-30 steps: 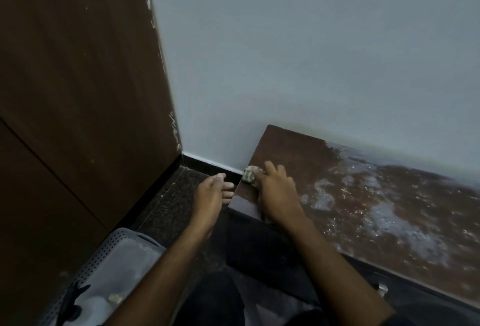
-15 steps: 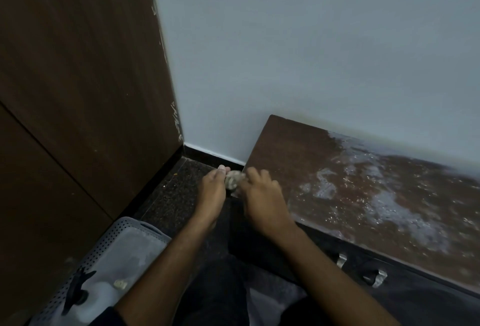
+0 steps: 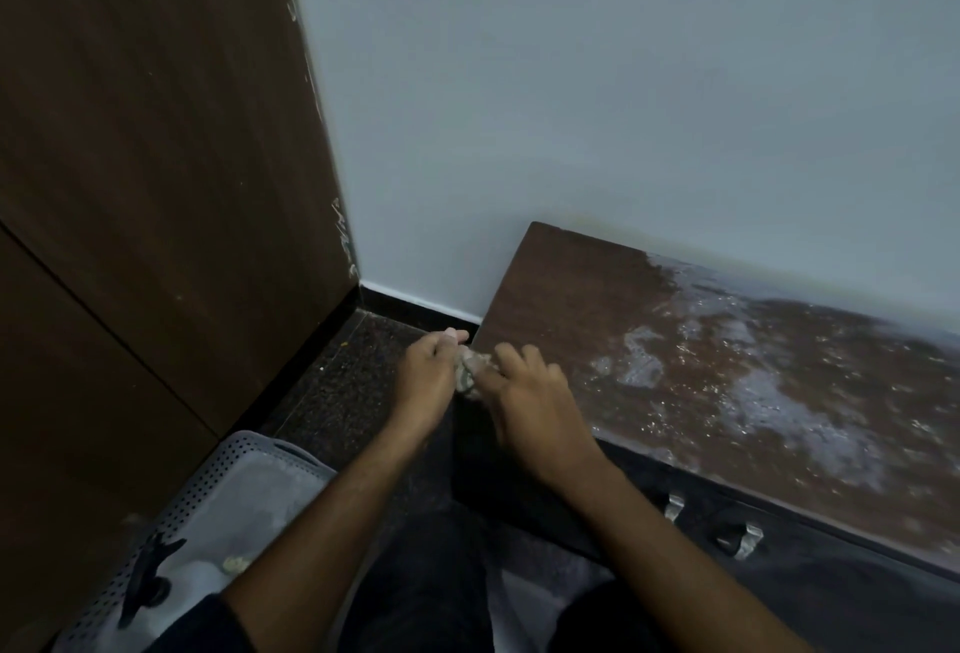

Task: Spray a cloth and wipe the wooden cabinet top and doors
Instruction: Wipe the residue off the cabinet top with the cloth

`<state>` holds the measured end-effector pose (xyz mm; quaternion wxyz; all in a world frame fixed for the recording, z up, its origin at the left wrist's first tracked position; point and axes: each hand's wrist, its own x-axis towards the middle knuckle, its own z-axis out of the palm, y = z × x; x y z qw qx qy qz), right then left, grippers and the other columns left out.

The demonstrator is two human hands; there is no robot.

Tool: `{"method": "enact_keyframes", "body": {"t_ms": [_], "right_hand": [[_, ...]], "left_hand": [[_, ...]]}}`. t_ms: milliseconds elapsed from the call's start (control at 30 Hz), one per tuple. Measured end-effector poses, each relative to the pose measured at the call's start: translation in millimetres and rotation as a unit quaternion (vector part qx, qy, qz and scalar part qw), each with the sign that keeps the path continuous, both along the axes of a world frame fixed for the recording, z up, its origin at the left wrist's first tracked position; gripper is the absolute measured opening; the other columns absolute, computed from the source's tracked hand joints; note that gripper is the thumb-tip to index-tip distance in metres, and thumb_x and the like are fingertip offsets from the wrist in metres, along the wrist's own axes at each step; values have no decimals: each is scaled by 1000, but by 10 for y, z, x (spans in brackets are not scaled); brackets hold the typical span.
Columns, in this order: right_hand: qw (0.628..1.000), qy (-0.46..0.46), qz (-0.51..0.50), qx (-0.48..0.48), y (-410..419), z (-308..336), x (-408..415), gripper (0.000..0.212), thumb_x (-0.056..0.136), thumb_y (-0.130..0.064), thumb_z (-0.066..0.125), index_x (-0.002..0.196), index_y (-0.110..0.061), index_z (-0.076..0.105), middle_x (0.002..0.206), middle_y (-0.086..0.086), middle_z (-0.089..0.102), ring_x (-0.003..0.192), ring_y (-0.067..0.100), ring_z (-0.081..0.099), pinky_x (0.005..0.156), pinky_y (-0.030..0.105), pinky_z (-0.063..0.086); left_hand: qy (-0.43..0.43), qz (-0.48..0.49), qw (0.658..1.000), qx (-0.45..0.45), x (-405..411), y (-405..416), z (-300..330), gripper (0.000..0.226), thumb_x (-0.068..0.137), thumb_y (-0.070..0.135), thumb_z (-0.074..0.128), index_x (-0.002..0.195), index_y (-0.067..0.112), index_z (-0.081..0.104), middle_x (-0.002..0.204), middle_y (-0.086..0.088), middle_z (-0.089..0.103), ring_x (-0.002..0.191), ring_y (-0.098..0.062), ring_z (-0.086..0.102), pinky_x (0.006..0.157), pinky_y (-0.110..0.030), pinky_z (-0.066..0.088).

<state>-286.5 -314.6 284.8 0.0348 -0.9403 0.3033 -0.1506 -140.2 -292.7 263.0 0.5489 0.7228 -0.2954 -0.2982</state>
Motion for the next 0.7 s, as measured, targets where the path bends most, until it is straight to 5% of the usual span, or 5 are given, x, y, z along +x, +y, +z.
{"method": "enact_keyframes", "body": {"t_ms": [67, 200, 333, 433, 700], "right_hand": [[998, 8, -58, 2, -232, 5, -101, 40, 91, -22, 65, 131, -22, 59, 125, 3, 49, 108, 28, 48, 81, 43, 45], [984, 22, -178, 15, -459, 72, -173, 39, 98, -23, 54, 138, -21, 55, 137, 6, 44, 117, 30, 44, 90, 46, 43], [994, 20, -109, -4, -114, -1, -217, 53, 81, -30, 79, 128, -18, 60, 125, 5, 51, 106, 30, 52, 83, 49, 49], [996, 0, -86, -32, -194, -63, -409, 36, 92, -29, 67, 127, -20, 61, 117, 4, 53, 101, 28, 52, 81, 49, 50], [975, 8, -223, -5, -593, 25, -346, 26, 101, -28, 51, 121, -15, 60, 123, 8, 48, 107, 30, 47, 82, 45, 44]], "left_hand": [[-102, -9, 995, 11, -42, -6, 12, 27, 97, 22, 49, 114, 14, 69, 111, -1, 68, 98, -14, 62, 88, -28, 49], [-220, -48, 974, 0, -102, -23, 61, 27, 93, 17, 59, 119, 13, 67, 114, 0, 59, 88, -2, 54, 75, 2, 35], [-264, -73, 962, 8, -151, -139, 86, 32, 92, 16, 60, 123, 12, 63, 124, -5, 56, 111, -16, 57, 98, -22, 43], [-285, -87, 954, 18, -135, -188, 94, 33, 92, 18, 60, 125, 12, 62, 125, -7, 56, 114, -20, 56, 101, -37, 47], [-335, -102, 936, 25, -157, -300, 146, 33, 93, 21, 58, 124, 14, 63, 122, -5, 56, 118, -21, 50, 100, -25, 37]]}}
